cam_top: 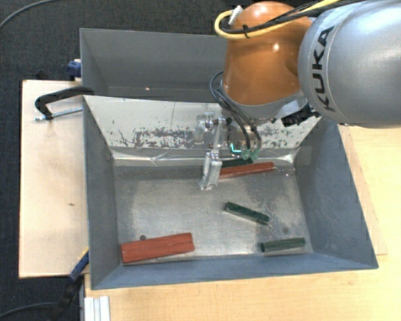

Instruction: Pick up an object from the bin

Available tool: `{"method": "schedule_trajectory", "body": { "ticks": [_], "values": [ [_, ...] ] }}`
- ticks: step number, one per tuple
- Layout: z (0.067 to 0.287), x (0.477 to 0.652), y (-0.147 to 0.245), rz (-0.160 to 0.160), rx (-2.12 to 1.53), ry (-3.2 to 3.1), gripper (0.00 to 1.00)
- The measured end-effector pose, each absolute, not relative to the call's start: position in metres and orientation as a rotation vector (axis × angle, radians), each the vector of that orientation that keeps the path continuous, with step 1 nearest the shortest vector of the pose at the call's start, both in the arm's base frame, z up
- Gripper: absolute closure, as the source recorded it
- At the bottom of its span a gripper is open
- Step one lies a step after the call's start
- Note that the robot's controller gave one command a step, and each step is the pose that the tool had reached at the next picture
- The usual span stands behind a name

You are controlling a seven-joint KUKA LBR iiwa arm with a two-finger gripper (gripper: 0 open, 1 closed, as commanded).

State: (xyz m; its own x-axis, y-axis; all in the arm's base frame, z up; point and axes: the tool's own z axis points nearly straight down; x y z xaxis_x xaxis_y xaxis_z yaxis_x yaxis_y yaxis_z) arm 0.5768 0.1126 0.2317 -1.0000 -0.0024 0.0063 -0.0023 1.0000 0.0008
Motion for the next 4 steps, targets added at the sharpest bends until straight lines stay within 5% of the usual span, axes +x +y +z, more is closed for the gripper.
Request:
{"method": "schedule_trajectory", "body": {
  "ticks": [1,2,3,4],
  "values": [
    [0.067,0.533,0.114,-0.001,0.352,-3.116,0.00],
    [0.119,0.529,0.141,-0.002,1.115,-2.947,0.00],
    [0.072,0.530,0.216,-0.003,1.698,-2.650,0.00],
    [0.150,0.538,0.192,0.001,1.511,-2.769,0.00]
  ]
}}
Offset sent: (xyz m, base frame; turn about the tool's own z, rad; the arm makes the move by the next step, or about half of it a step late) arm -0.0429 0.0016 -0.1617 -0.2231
